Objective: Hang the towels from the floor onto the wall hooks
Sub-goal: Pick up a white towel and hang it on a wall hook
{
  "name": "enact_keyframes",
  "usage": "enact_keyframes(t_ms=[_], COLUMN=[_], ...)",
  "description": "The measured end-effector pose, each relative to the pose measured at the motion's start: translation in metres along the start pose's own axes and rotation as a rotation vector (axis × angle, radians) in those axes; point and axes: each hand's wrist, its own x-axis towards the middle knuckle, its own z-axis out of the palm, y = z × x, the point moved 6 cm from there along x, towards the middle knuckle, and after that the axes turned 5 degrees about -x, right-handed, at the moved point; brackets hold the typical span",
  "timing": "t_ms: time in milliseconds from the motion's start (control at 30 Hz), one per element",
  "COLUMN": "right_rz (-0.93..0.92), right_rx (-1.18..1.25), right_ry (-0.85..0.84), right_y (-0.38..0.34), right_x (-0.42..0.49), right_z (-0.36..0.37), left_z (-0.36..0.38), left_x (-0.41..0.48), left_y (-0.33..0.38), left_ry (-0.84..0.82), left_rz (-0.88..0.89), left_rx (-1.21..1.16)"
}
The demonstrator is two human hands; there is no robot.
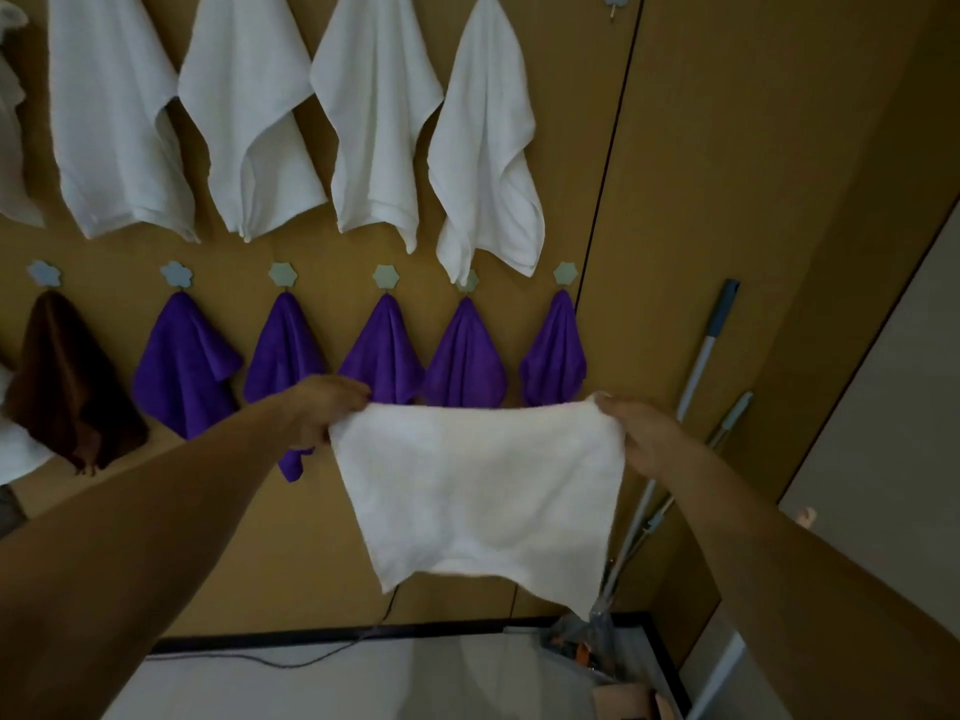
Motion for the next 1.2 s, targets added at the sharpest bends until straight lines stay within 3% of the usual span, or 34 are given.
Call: enact_keyframes(t_ms=[67, 167, 333, 433, 700, 933, 1200], right_rz=[-0.066, -0.092, -0.176, -0.19, -0.22, -0.263, -0.33], right_rx=[-0.125, -0.164, -0.185, -0.164, -0.021, -0.112, -0.133], right_ry=[0.098, 0.087, 0.161, 0.168, 0.146, 0.236, 0.257], right_y=[-0.009, -0.008, -0.008, -0.009, -0.024, -0.022, -0.042], right_x=[0.004, 0.009, 0.001, -0.003, -0.006, 0.0, -0.005], right_z=[-0.009, -0.009, -0.014, -0.016, -0.017, -0.027, -0.031], left_z=[-0.015, -0.021, -0.012, -0.019, -0.027, -0.027, -0.027], left_x=[0.005, 0.005, 0.006, 0.01, 0.015, 0.017, 0.018], left_y=[0.015, 0.025, 0.015, 0.014, 0.035, 0.051, 0.064], left_ry=[0.151, 0.233, 0.022, 0.066, 0.3, 0.315, 0.365], left_rz=[0.074, 0.057, -0.12, -0.124, 0.041, 0.16, 0.289], left_rx=[0.008, 0.004, -0.059, -0.049, -0.106, -0.269, -0.215])
